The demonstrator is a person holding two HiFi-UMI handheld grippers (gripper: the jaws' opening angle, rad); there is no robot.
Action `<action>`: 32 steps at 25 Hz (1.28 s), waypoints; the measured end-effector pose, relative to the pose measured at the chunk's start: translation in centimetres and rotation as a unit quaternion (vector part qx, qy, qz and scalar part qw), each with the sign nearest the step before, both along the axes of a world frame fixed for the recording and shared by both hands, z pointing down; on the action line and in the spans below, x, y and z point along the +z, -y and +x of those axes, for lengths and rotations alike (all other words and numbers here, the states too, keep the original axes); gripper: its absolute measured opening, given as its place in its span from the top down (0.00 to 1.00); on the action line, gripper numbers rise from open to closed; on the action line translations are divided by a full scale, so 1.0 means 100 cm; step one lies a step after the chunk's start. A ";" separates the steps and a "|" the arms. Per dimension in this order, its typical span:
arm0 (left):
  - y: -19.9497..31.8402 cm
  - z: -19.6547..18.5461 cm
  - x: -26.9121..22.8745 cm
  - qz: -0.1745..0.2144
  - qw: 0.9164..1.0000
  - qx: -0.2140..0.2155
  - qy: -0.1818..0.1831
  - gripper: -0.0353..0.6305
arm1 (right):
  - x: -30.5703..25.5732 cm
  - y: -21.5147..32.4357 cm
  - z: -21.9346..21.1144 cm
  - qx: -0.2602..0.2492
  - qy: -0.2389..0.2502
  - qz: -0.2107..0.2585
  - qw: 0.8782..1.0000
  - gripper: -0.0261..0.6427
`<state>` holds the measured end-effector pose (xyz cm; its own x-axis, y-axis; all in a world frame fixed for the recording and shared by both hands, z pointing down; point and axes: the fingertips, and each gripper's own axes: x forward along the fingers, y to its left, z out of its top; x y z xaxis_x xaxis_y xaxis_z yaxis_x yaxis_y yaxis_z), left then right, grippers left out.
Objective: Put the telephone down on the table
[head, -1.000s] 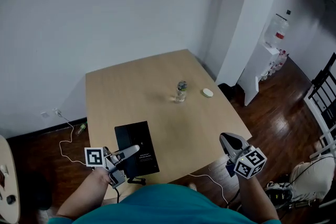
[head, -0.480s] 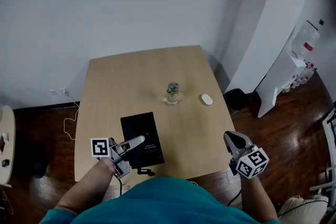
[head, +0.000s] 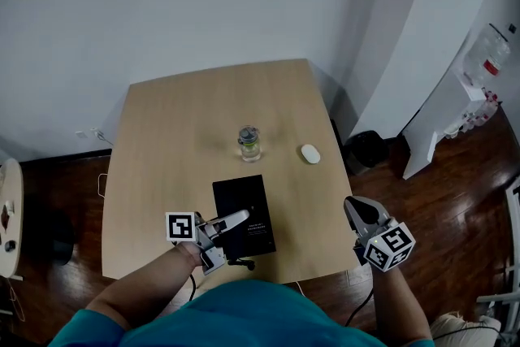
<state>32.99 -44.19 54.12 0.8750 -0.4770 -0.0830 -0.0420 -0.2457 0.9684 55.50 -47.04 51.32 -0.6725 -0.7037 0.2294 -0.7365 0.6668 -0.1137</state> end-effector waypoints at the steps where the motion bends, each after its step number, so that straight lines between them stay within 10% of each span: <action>1: 0.005 0.008 0.007 -0.003 1.000 0.004 -0.001 0.69 | 0.003 0.004 0.003 0.003 -0.001 -0.002 1.000 0.96; 19: 0.071 0.109 0.136 -0.035 0.996 0.049 0.068 0.69 | 0.078 -0.014 0.046 0.025 -0.009 -0.074 0.997 0.96; 32: 0.079 0.131 0.170 0.041 0.987 0.101 0.121 0.69 | 0.083 -0.030 0.065 0.046 0.004 -0.083 0.995 0.96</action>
